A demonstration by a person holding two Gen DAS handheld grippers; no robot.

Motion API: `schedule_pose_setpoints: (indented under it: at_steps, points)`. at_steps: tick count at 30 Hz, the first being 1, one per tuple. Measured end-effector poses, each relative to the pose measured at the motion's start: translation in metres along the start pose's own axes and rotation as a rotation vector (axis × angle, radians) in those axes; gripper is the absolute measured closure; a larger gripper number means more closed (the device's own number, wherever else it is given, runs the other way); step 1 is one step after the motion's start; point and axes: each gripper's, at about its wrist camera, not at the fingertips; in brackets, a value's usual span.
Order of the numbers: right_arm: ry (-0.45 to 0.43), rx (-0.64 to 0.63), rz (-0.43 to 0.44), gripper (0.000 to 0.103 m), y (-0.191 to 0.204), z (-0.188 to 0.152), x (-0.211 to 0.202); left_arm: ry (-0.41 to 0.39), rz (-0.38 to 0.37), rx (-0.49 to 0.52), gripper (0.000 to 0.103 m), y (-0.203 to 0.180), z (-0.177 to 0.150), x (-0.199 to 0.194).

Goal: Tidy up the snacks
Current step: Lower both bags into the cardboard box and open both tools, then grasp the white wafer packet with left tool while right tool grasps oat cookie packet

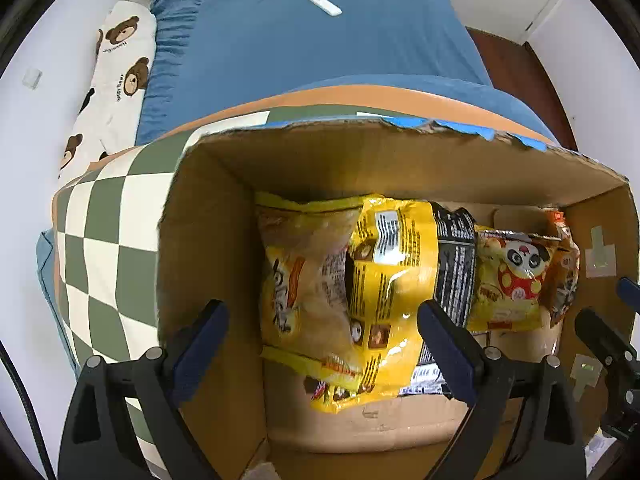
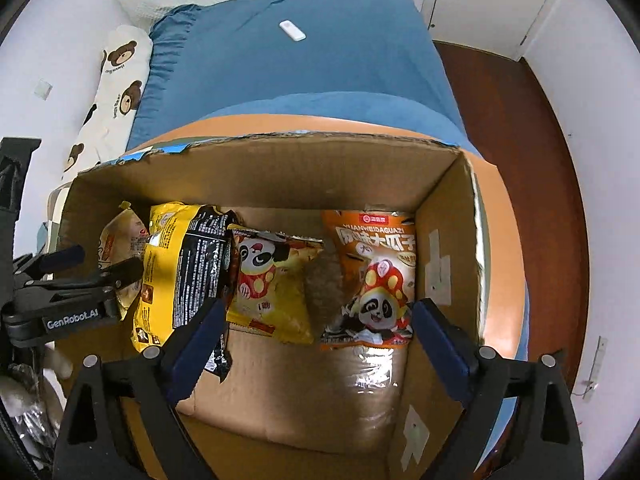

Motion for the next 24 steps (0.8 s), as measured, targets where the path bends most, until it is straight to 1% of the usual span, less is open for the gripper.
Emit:
schedule_pose_setpoints:
  at_steps: [3,6,9,14,20,24]
  points:
    - [-0.015,0.002,-0.001,0.007,-0.001,-0.009,-0.006,-0.027,-0.016,-0.01,0.007,-0.002,-0.014,-0.011]
    - [-0.037,0.009,0.009,0.007,-0.003,-0.021,-0.013,-0.08,-0.029,-0.021,0.007,-0.004,-0.031,-0.026]
    - [-0.069,0.011,0.013,0.007,-0.004,-0.035,-0.022,-0.145,-0.026,-0.021,0.007,-0.01,-0.052,-0.041]
    - [-0.14,0.006,0.002,0.007,-0.005,-0.063,-0.04,-0.236,-0.008,0.0,0.007,-0.021,-0.089,-0.065]
    - [-0.236,-0.005,-0.003,0.007,-0.005,-0.098,-0.071,-0.393,-0.018,0.024,0.007,-0.029,-0.133,-0.106]
    - [-0.301,-0.016,-0.009,0.007,-0.003,-0.122,-0.097,-0.458,-0.026,0.047,0.007,-0.034,-0.157,-0.13]
Point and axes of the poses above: each gripper's, at about its wrist camera, not at the fingertips, and x roughly the way its jaws point, y to its left, z to its top, and after that the axes turned 7 degrees about -z, right-handed
